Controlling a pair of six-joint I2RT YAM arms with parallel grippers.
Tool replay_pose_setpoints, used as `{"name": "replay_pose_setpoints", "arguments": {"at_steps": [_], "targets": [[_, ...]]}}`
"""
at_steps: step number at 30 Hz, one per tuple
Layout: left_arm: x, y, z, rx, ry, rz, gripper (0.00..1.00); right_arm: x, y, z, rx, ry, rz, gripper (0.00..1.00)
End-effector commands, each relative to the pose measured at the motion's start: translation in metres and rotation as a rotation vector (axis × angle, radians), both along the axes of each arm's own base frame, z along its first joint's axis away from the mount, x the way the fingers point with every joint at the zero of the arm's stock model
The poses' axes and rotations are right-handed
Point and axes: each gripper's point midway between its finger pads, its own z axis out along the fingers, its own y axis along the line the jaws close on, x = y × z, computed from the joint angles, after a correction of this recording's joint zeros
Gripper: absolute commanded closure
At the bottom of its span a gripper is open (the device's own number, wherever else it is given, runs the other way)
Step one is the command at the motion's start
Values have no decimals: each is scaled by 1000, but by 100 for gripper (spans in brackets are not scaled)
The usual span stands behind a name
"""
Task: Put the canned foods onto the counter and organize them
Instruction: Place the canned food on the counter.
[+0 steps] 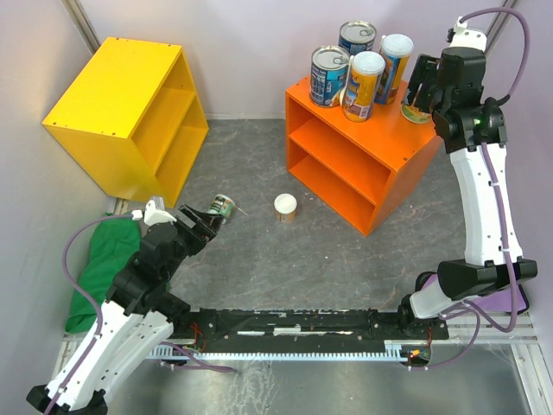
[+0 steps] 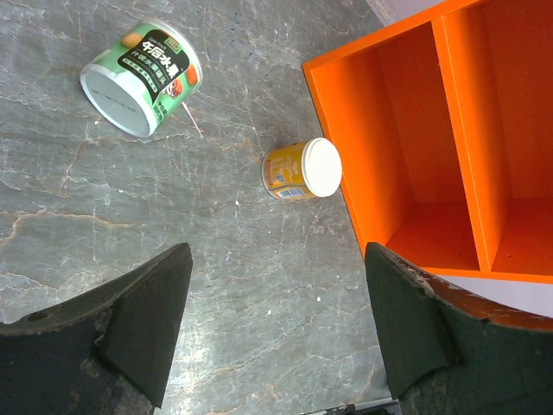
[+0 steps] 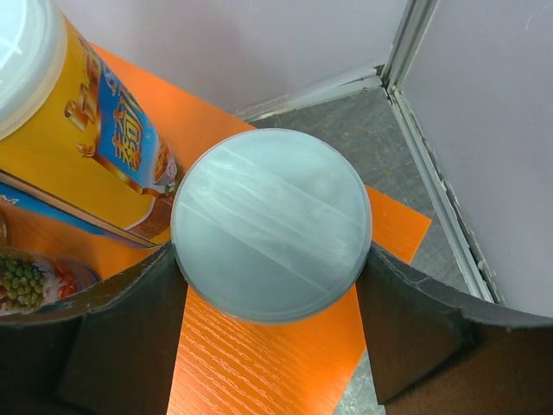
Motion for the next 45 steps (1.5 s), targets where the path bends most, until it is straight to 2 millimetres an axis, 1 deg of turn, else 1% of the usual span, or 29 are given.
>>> {"name": "replay_pose_setpoints", "arguments": {"at_steps": [1, 6, 8, 9, 11, 13, 15, 17, 22, 30, 37, 42, 45], "targets": [[7, 0, 15, 5, -62, 3, 13, -3, 7, 14, 33, -62, 42, 54], [6, 1, 15, -7, -63, 10, 13, -5, 8, 5, 32, -33, 50, 34], [6, 1, 15, -9, -64, 11, 13, -6, 8, 4, 33, -33, 48, 22], [5, 1, 15, -9, -63, 11, 13, -6, 8, 4, 33, -31, 48, 18], [4, 2, 15, -12, -63, 12, 13, -8, 8, 3, 35, -27, 47, 16], [3, 2, 16, -13, -64, 10, 12, -10, 7, 4, 35, -29, 45, 11], [2, 4, 17, -16, -67, 16, 12, -12, 6, 5, 37, -32, 39, 10], [1, 4, 18, -19, -69, 15, 12, -12, 6, 4, 38, -28, 35, 5], [-2, 6, 20, -16, -72, 17, 12, -17, 6, 9, 47, -42, 32, 2], [-6, 9, 22, -16, -75, 22, 12, -31, 4, 27, 59, -78, 30, 1], [-8, 11, 20, -26, -72, 29, 10, -59, 3, 41, 89, -122, 32, 1], [-9, 16, 19, -10, -68, 48, 7, -80, 9, 46, 131, -148, 64, 1], [-5, 21, 20, 46, -63, 61, 7, -90, 17, 48, 155, -152, 96, 1]]}}
